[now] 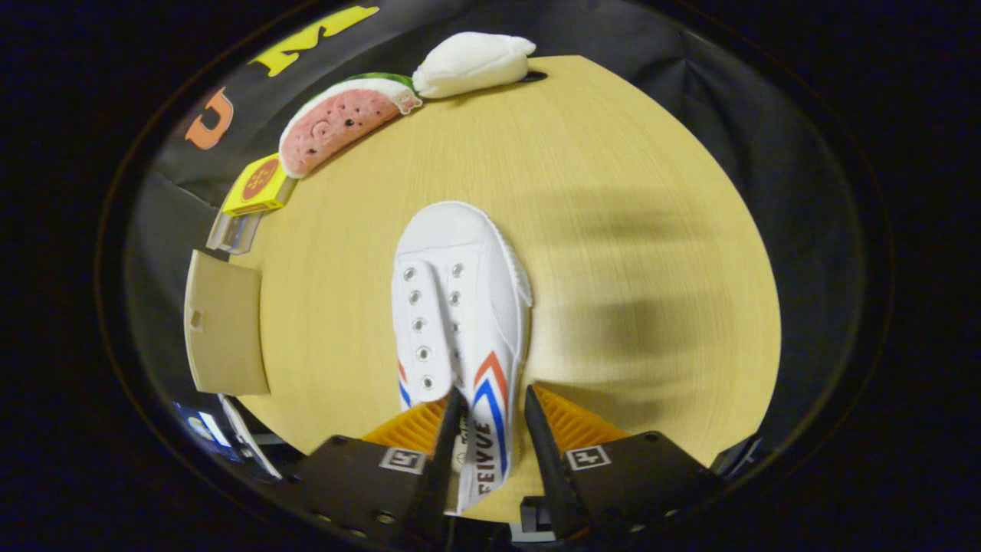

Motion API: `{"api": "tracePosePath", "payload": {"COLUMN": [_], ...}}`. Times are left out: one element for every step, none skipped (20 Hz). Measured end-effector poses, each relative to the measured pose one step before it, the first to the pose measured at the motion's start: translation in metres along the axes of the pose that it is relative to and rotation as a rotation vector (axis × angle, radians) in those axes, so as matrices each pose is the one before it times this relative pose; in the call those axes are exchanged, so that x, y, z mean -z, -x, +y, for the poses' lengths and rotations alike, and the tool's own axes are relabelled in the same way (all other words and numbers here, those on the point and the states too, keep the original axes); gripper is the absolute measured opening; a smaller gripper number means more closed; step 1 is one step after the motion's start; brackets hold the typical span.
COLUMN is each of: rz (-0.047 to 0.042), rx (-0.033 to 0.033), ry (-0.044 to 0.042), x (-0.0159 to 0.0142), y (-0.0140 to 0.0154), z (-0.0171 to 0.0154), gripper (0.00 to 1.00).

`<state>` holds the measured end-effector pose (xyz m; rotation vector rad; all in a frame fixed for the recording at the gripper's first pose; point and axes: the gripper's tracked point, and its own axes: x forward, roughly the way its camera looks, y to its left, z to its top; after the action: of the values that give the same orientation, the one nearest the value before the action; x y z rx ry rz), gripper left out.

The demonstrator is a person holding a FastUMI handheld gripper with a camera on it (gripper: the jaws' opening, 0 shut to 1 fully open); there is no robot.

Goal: Open the storage box then place both shoes into the box .Put the left shoe in first, then the right shoe, with the right side of both shoes facing outward in a uniform manner.

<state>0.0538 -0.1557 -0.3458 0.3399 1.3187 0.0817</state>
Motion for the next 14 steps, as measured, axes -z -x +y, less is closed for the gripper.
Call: {"api": "tracePosePath", "payload": {"rz": [0.01325,0.00362,0.01639,0.00695,-0.00288,-0.00449,0.00145,-0.01473,-0.00204,-0.00612,-0.01041,-0.00572,-0.00714,-0.01005], "rx": [0.00076,0.0078,-0.00188,0.0083,-0.00353,0.00211,0.00225,-0.01043,-0.00597,-0.00496,-0.00649,-0.00869,-0.01501,-0.01555], "ry": [0.00387,0.00326,-0.00009,0.01375,-0.00463,0.00042,0.00335,-0.02079,-0.00297,-0.0073,-0.00533,-0.0009,0.00053,0.00296], "x": [-0.00061,0.00166,-0.00145,-0.00126,-0.00153,0.00315,-0.00249,0.00513,-0.00453,0.00156,0.00172,0.00273,0.00196,0.0037], "y": [-0.00433,-0.00346,0.0051,0.00248,-0.00298,-0.00157,0.0082,-0.00823,0.00961,0.00082,0.00225,0.00187,0.00156,0.0032], "z": [-0.00087,-0.00213,0.00079,-0.00206,0.00007,-0.00165,-0.00224,-0.0008,0.00221,0.00125,0.00363,0.00445,0.00402,0.00876], "gripper": [0.61,0.54,0.48,0.41,0.34,0.27,0.18,0.17,0.07,0.06,0.06,0.06,0.06,0.06]}}
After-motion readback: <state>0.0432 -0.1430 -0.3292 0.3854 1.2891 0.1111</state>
